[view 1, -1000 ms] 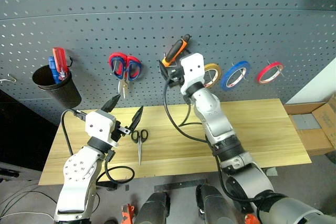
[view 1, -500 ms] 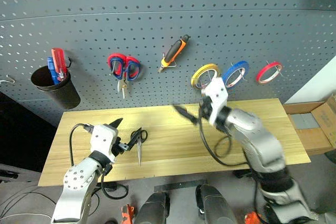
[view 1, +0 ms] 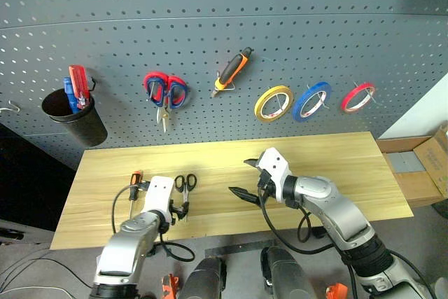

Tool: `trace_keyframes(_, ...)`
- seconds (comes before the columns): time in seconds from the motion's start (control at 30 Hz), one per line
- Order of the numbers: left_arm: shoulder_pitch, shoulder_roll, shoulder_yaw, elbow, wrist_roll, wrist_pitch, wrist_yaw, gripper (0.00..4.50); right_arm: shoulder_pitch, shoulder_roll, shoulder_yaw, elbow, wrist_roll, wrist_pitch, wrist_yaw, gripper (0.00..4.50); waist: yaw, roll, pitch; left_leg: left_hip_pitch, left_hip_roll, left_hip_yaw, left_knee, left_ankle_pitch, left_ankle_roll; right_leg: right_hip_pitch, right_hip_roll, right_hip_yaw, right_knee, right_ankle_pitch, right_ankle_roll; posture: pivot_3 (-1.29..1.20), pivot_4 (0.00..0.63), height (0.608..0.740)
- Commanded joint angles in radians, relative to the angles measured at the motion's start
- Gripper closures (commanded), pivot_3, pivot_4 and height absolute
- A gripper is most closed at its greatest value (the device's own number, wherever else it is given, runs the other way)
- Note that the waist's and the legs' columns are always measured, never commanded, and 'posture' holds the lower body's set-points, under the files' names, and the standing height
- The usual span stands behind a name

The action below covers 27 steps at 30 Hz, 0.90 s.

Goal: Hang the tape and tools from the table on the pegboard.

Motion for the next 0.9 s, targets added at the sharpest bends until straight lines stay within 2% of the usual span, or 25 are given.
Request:
trace_keyframes(0.03, -0.011, -0.047, -0.007, -0.031, 0.044, 0.015, 0.080, 0.59, 0.019, 0.005, 0.007, -0.005, -0.020, -0.051, 0.009, 0.04, 0.001, 0.000, 0.000, 0.000, 0.000, 0.000, 0.000, 0.000, 0.000, 0.000, 0.000, 0.000, 0.000, 0.000, 0.000, -0.05, 0.230, 0.740)
trace_keyframes(0.17, -0.037, -0.129, -0.030, 0.007, 0.080, -0.006, 0.157, 0.59, 0.024, 0.015, 0.006, -0.004, -0.027, -0.054, 0.013, 0.04, 0.002, 0.000, 0.000, 0.000, 0.000, 0.000, 0.001, 0.000, 0.000, 0.001, 0.000, 0.000, -0.001, 0.000, 0.001, -0.06, 0.231, 0.740)
trace_keyframes(0.53, -0.137, -0.190, -0.009, 0.235, 0.111, -0.148, 0.214, 0.59, 0.020, 0.011, 0.001, -0.011, -0.035, -0.040, 0.037, 0.04, 0.002, 0.000, 0.000, -0.001, 0.000, 0.000, 0.000, 0.000, 0.000, 0.002, 0.000, -0.001, -0.004, 0.001, 0.002, -0.07, 0.235, 0.740)
trace_keyframes(0.83, -0.170, -0.233, 0.012, 0.346, 0.103, -0.120, 0.222, 0.59, 0.013, 0.004, -0.011, -0.009, -0.047, -0.029, 0.032, 0.04, 0.001, 0.000, -0.001, 0.001, 0.000, 0.000, 0.001, 0.000, 0.000, 0.003, 0.000, -0.001, -0.004, 0.001, 0.002, -0.09, 0.237, 0.740)
trace_keyframes(0.9, -0.161, -0.236, 0.029, 0.340, 0.109, -0.103, 0.243, 0.98, 0.014, 0.003, -0.013, -0.010, -0.050, -0.027, 0.028, 0.00, 0.001, 0.000, -0.001, 0.002, 0.000, 0.000, 0.001, 0.000, 0.000, 0.005, 0.000, -0.001, -0.004, 0.001, 0.002, -0.09, 0.238, 0.740)
